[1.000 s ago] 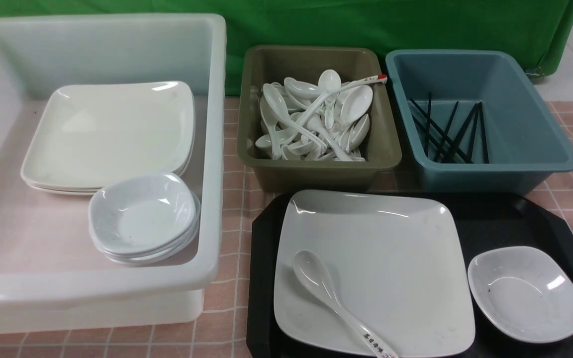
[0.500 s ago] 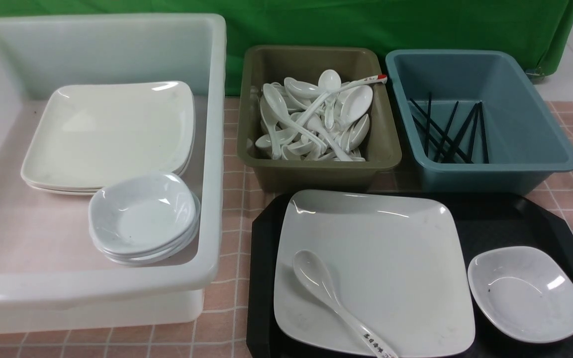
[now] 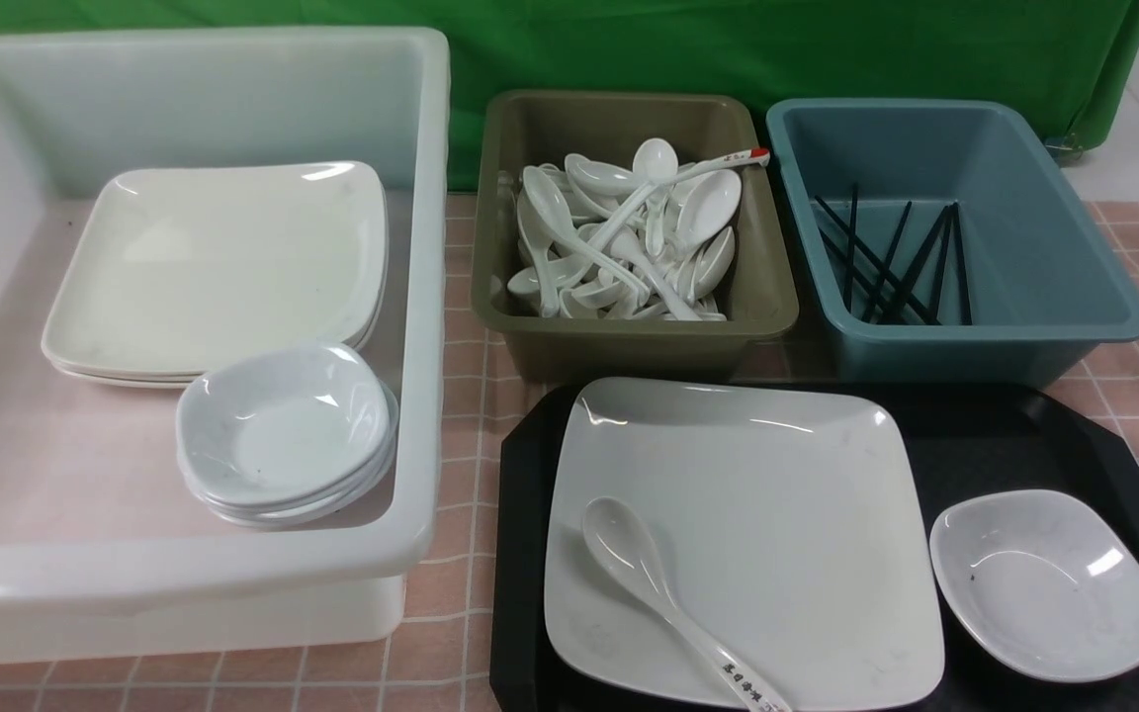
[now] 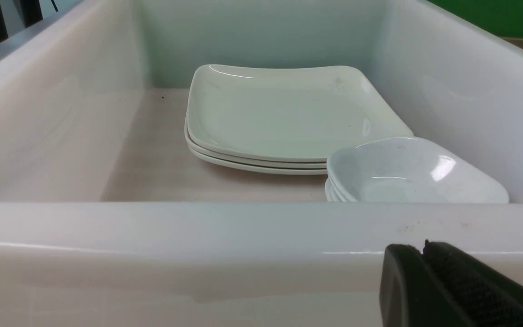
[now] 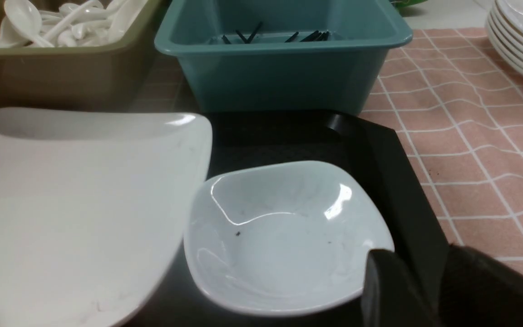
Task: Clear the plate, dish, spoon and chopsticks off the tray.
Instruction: Use the left arm to grab a soup spoon from the plate
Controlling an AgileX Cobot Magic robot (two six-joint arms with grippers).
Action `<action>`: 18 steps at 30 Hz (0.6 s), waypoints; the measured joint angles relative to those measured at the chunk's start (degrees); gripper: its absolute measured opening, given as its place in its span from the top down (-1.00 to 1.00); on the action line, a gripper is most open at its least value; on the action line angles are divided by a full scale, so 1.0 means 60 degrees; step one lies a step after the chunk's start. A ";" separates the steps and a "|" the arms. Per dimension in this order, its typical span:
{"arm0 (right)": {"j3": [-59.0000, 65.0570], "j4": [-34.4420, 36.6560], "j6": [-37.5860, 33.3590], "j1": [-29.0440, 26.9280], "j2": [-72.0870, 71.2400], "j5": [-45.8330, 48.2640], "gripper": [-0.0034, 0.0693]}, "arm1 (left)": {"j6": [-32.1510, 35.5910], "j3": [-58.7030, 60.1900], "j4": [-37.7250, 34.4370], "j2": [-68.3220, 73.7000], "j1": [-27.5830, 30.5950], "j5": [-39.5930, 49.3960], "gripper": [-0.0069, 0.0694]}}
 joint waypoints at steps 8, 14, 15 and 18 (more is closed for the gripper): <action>0.0000 0.0000 0.0000 0.0000 0.0000 0.0000 0.24 | -0.2338 0.0000 -0.4974 0.0000 0.0000 -0.1517 0.77; 0.0000 0.0000 0.0000 0.0000 0.0000 0.0000 0.24 | -0.3151 0.0000 -0.5900 0.0000 0.0000 -0.2326 0.77; 0.0000 0.0000 0.0000 0.0000 0.0000 0.0000 0.24 | -0.3190 0.0000 -0.5901 0.0000 0.0000 -0.2335 0.77; 0.0000 0.0000 0.0000 0.0000 0.0000 0.0000 0.24 | -0.3362 -0.0070 -0.5867 0.0000 0.0000 -0.1926 0.77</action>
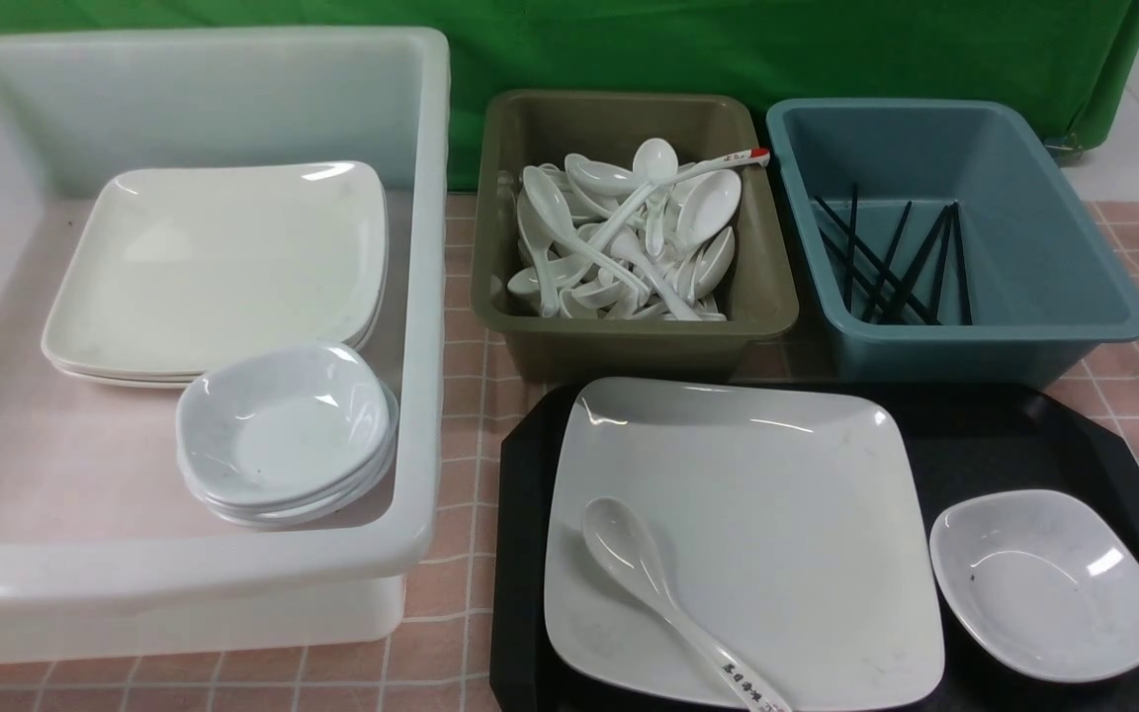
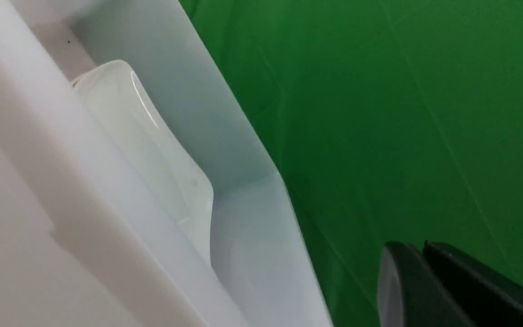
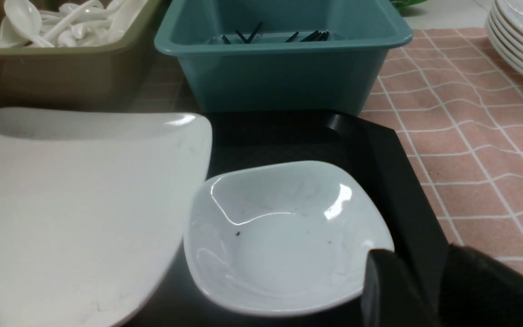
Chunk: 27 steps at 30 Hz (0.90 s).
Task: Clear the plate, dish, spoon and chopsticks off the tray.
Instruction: Use the left arm to grab a soup spoon from the plate
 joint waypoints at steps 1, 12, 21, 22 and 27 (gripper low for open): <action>0.0000 0.0000 0.0000 0.0000 0.0000 0.0000 0.24 | 0.0009 -0.0176 0.0062 0.0000 0.0000 0.0374 0.77; 0.0000 0.0000 0.0000 0.0000 0.0000 0.0000 0.25 | 0.2039 -0.3534 0.0198 0.3506 0.0000 0.4516 0.77; 0.0000 0.0000 0.0000 0.0000 0.0000 0.0000 0.25 | 0.5807 -0.5626 -0.1975 0.9679 -0.0064 0.8595 0.77; 0.0000 0.0000 0.0000 0.0000 0.0000 0.0000 0.25 | 0.6076 -0.5660 -0.2222 1.0064 -0.0155 0.8620 0.77; 0.0000 0.0000 0.0000 0.0000 0.0000 0.0000 0.25 | 0.6435 -0.6045 -0.2701 1.1585 -0.1499 0.8272 0.77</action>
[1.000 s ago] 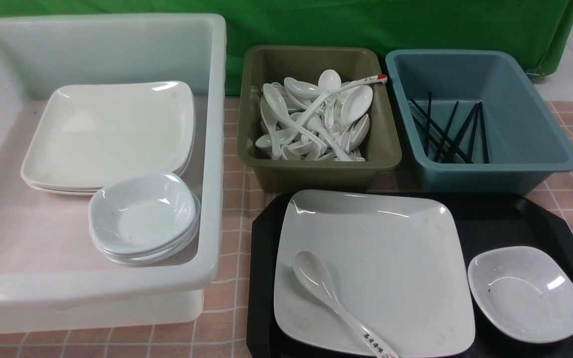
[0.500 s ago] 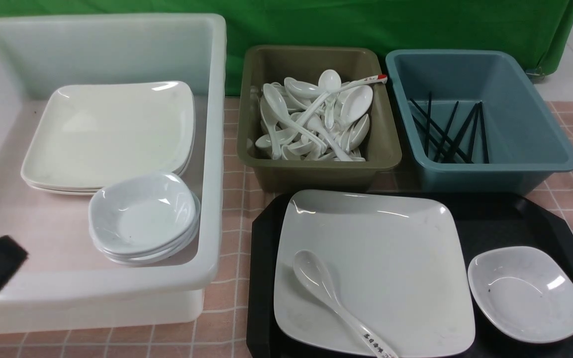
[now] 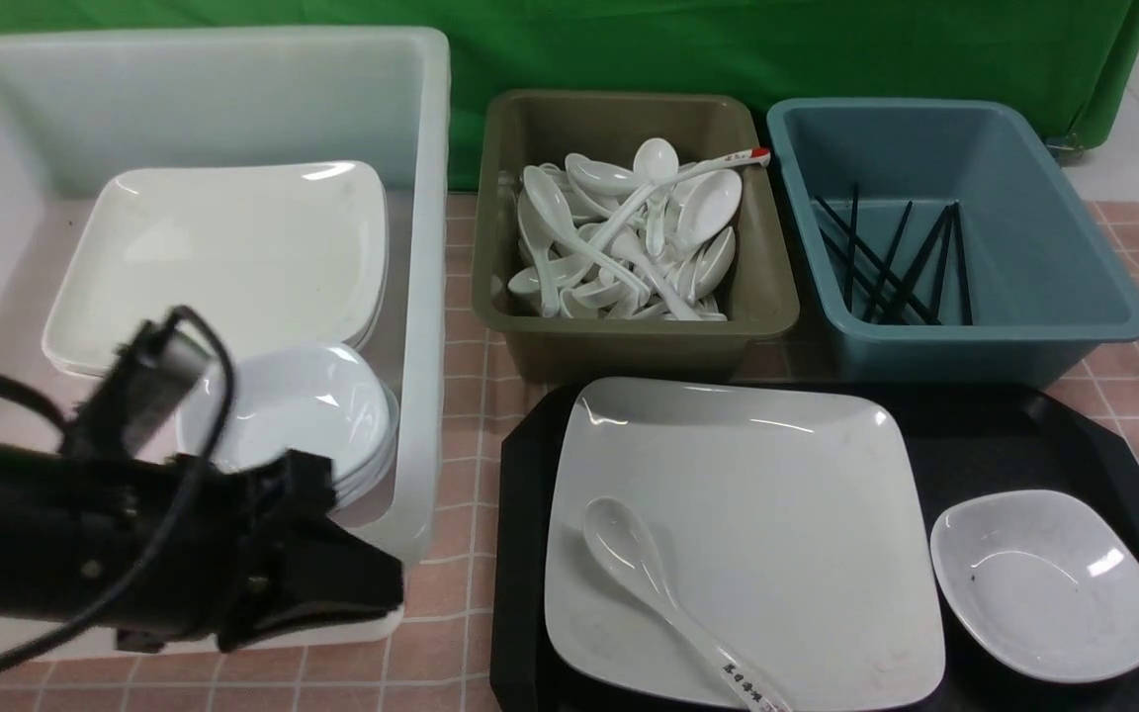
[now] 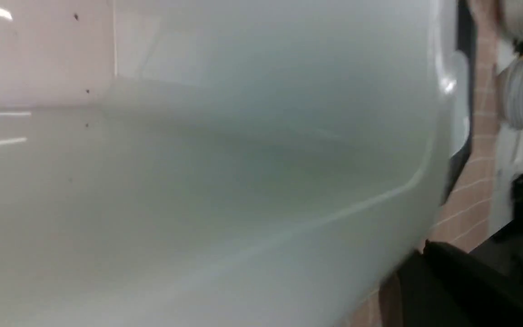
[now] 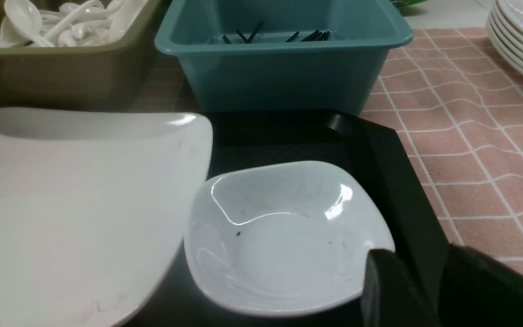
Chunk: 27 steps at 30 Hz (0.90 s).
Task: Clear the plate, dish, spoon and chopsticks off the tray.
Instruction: Use the left arm to grab a soup spoon from the plate
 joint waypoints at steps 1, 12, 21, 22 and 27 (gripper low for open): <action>0.0000 0.0000 0.0000 0.0000 0.0000 0.0000 0.25 | -0.0234 -0.0205 0.0284 0.0522 -0.0699 -0.0260 0.77; 0.0000 0.0000 0.0000 0.0000 0.0000 0.0000 0.24 | -0.3844 -0.3383 0.3032 0.3629 -0.4043 -0.0166 0.71; 0.0000 0.0000 0.0000 0.0000 0.0000 0.0000 0.24 | -0.5417 -0.6110 0.5082 0.5014 -0.5237 -0.0032 0.45; 0.0000 0.0000 0.0000 0.0000 0.0000 0.0000 0.24 | -0.5609 -0.6322 0.5314 0.5057 -0.5293 -0.0064 0.43; 0.0000 0.0000 0.0000 0.0000 0.0000 0.0000 0.24 | -0.6844 -0.7460 0.6230 0.5380 -0.5787 0.0399 0.30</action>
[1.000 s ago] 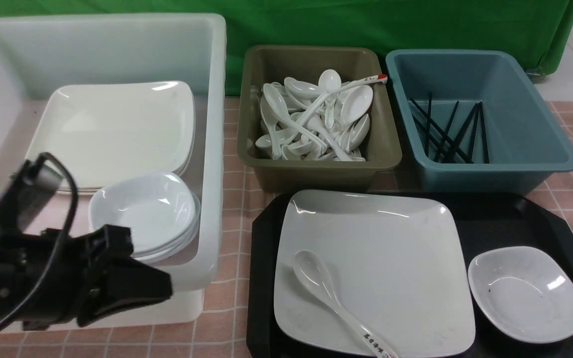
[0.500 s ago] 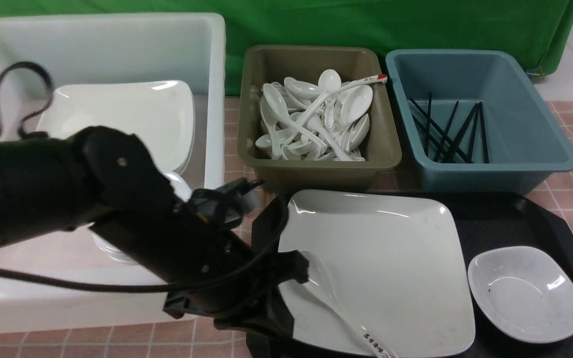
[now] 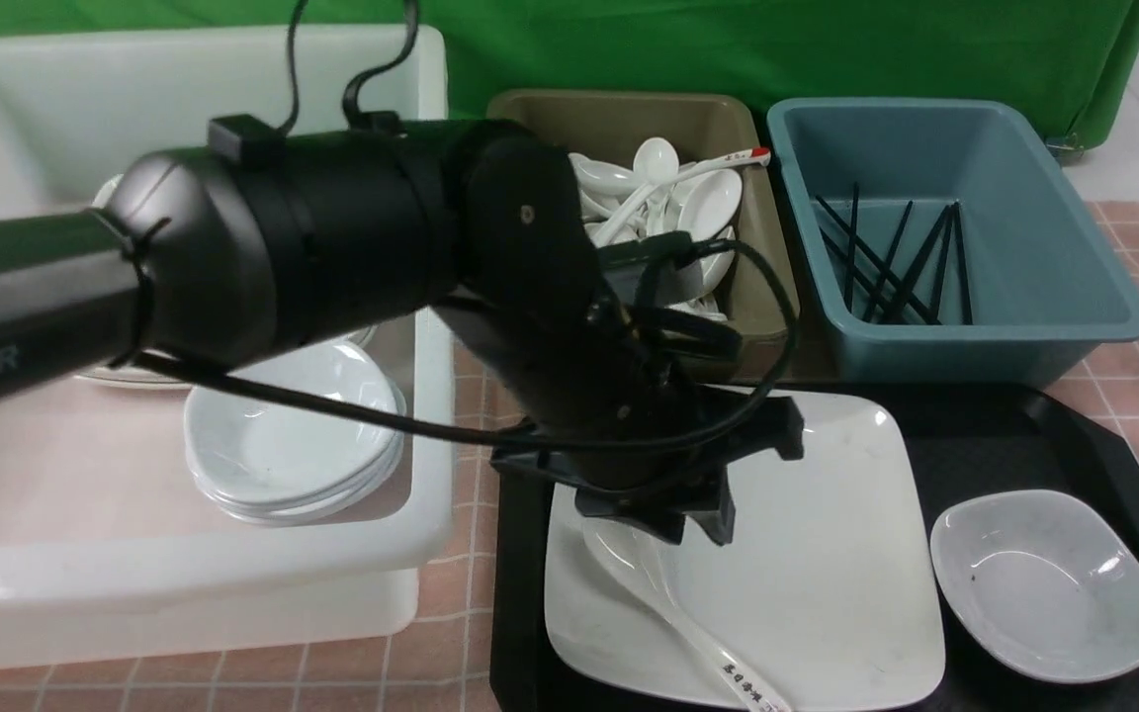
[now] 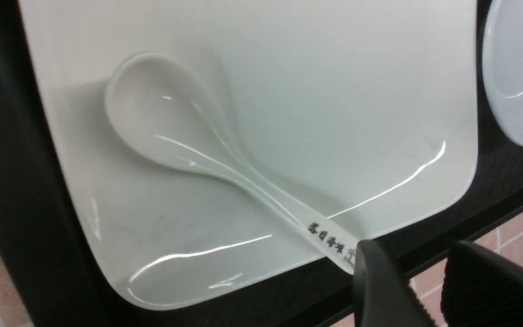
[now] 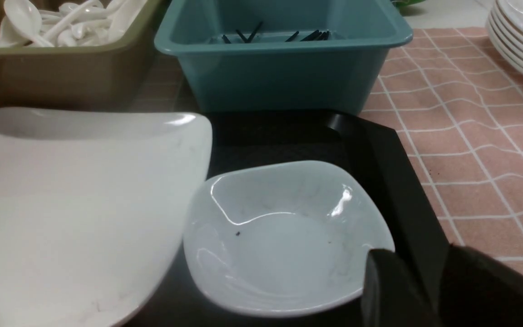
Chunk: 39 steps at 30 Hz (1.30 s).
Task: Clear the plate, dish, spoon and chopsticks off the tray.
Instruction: Use the left arm to grab a soup spoon from the plate
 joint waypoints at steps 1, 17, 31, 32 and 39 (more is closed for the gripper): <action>0.0000 0.0000 0.0000 0.0000 0.0000 0.0000 0.24 | -0.0065 -0.0050 0.0078 0.0041 -0.0025 0.0057 0.30; 0.0000 0.0000 0.0000 0.0000 0.0000 0.0000 0.24 | -0.2881 -0.1216 0.0831 0.1868 -0.0869 0.1478 0.10; 0.0000 0.0000 0.0000 0.0000 0.0000 0.0000 0.25 | -0.4163 -0.1224 0.1345 0.2252 -0.0921 0.0550 0.10; 0.0000 0.0000 0.0000 0.0000 0.0000 0.0000 0.25 | -0.4204 -0.1224 0.1345 0.2252 -0.0921 0.0551 0.10; 0.0000 0.0000 0.0000 0.0000 0.0000 0.0000 0.25 | -0.4313 -0.1224 0.1369 0.2284 -0.0921 0.0879 0.10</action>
